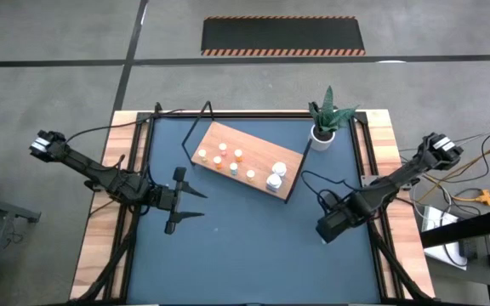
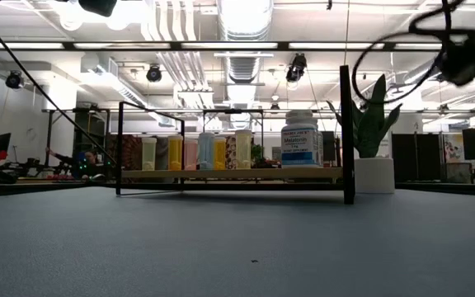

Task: Pick and place medicine bottles onto shelf by color
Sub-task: Put the pink pill bottle on the shelf

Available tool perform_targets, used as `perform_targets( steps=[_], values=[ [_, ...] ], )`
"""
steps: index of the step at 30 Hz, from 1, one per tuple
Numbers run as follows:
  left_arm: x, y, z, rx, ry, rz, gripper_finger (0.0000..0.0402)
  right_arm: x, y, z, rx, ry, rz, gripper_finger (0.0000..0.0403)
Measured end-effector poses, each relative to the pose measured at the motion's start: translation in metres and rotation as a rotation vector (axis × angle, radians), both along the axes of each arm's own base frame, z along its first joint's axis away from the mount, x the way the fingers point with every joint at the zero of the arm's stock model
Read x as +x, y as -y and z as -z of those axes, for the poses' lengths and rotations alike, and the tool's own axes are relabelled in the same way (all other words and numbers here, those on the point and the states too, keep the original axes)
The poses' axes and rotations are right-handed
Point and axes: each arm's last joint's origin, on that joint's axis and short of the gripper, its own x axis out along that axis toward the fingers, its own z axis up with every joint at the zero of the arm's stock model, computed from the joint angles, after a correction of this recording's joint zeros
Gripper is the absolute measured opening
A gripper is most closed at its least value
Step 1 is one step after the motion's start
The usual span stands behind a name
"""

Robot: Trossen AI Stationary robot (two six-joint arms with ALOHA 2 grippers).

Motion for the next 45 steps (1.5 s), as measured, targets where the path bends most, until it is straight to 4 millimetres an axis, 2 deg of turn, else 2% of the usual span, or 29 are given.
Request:
perform_targets(
  steps=[6, 11, 18, 24, 28, 34, 40, 45],
  values=[
    [0.0, 0.0, 0.0, 0.0, 0.0, 0.0, 0.0212, 0.01, -0.006, -0.044, 0.047, 0.078, -0.044, 0.0123],
    [0.0, 0.0, -0.001, -0.004, 0.008, 0.0, 0.0212, 0.029, -0.015, -0.091, 0.062, 0.274, -0.16, 0.0108],
    [0.0, 0.0, -0.001, -0.004, 0.009, 0.0, 0.0212, 0.072, -0.018, -0.149, -0.098, 0.545, -0.381, 0.0112],
    [0.0, 0.0, -0.001, -0.005, 0.01, 0.0, 0.0212, 0.127, -0.004, -0.173, -0.225, 0.62, -0.617, 0.0109],
    [0.0, 0.0, -0.001, -0.005, 0.01, 0.0, 0.0212, 0.164, 0.022, -0.18, -0.312, 0.577, -0.744, 0.0109],
    [0.0, 0.0, -0.001, -0.005, 0.01, 0.0, 0.0212, 0.207, 0.09, -0.173, -0.411, 0.462, -0.784, 0.0108],
    [0.0, 0.0, -0.001, -0.006, 0.014, 0.0, 0.0212, 0.229, 0.167, -0.142, -0.371, 0.35, -0.786, 0.0108],
    [0.0, 0.0, -0.002, -0.004, 0.016, 0.0, 0.0212, 0.238, 0.213, -0.108, -0.218, 0.329, -0.777, 0.0107]
  ],
)
